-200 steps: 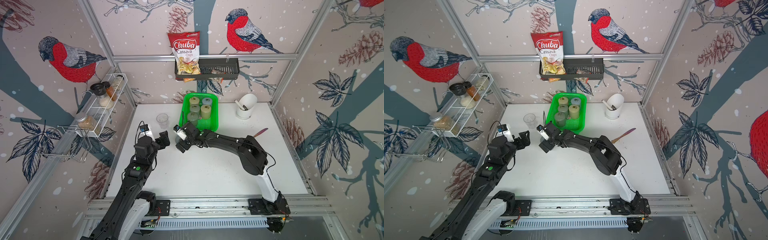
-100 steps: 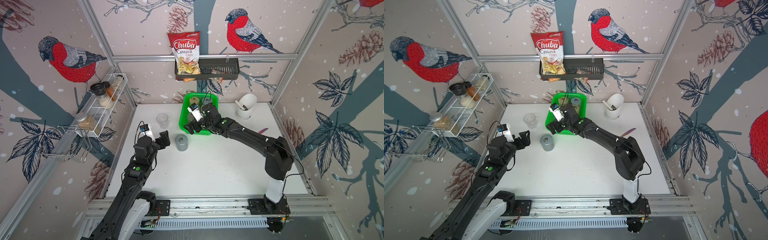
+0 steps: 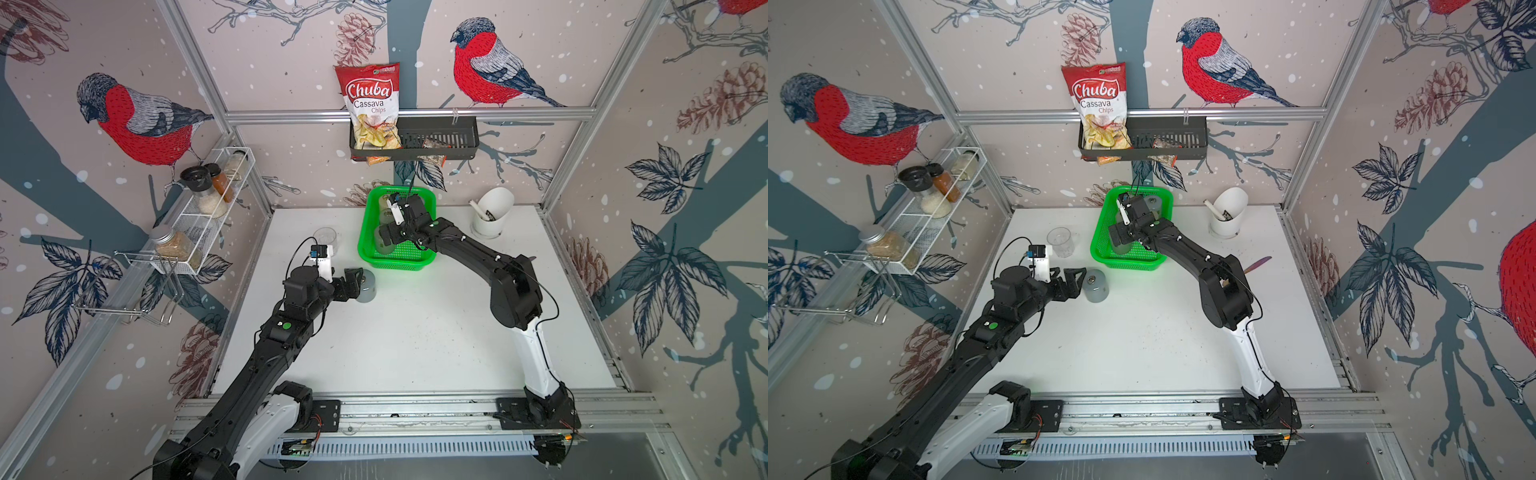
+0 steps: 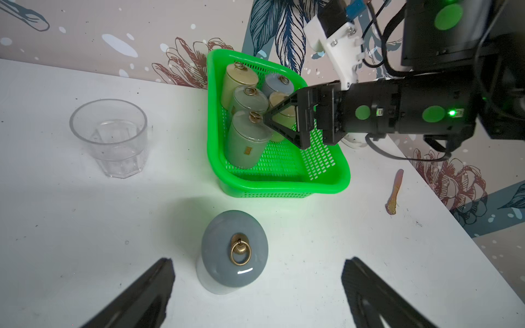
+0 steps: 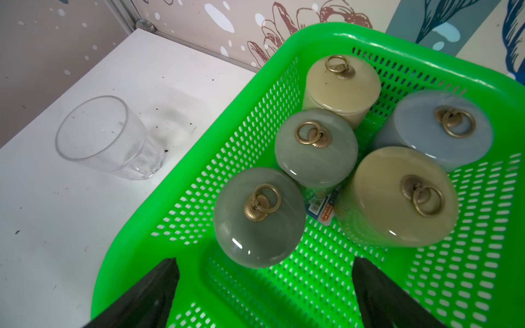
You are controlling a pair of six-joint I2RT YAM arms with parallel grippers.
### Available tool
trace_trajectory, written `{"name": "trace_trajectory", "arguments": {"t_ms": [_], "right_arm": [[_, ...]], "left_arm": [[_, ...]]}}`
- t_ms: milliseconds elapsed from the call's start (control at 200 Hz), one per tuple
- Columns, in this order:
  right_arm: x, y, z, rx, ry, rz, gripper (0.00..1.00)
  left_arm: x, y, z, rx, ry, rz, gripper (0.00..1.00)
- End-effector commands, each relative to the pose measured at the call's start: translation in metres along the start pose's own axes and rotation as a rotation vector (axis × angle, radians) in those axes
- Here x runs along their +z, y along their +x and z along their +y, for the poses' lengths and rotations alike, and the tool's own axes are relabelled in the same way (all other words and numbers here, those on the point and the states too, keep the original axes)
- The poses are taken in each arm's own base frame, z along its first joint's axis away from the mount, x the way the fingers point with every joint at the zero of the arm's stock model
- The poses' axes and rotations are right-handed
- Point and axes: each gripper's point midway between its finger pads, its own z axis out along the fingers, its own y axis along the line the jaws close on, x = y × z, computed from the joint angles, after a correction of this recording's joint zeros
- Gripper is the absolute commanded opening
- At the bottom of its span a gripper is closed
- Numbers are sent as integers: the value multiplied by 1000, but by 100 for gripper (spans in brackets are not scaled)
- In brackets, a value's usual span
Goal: Take the tea canister out of the basket
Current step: Pick up the tea canister from the basket.
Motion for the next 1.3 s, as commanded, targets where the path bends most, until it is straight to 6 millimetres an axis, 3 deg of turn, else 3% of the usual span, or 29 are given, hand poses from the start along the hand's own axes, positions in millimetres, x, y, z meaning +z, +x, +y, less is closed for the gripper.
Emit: {"name": "trace_trajectory", "arguments": {"t_ms": [0, 400, 735, 1051, 1296], "right_arm": [[10, 3, -4, 34, 11, 21, 100], [39, 15, 11, 26, -35, 36, 100], [62, 20, 13, 26, -31, 46, 100], [73, 28, 14, 23, -40, 51, 99], [78, 29, 12, 20, -39, 47, 91]], "left_arm": [[-2, -10, -9, 34, 39, -29, 96], [-3, -9, -2, 33, 1, -30, 97], [-3, -11, 0, 37, -15, -31, 97], [-1, -10, 2, 43, -23, -24, 97], [1, -9, 2, 44, -25, -18, 97]]}}
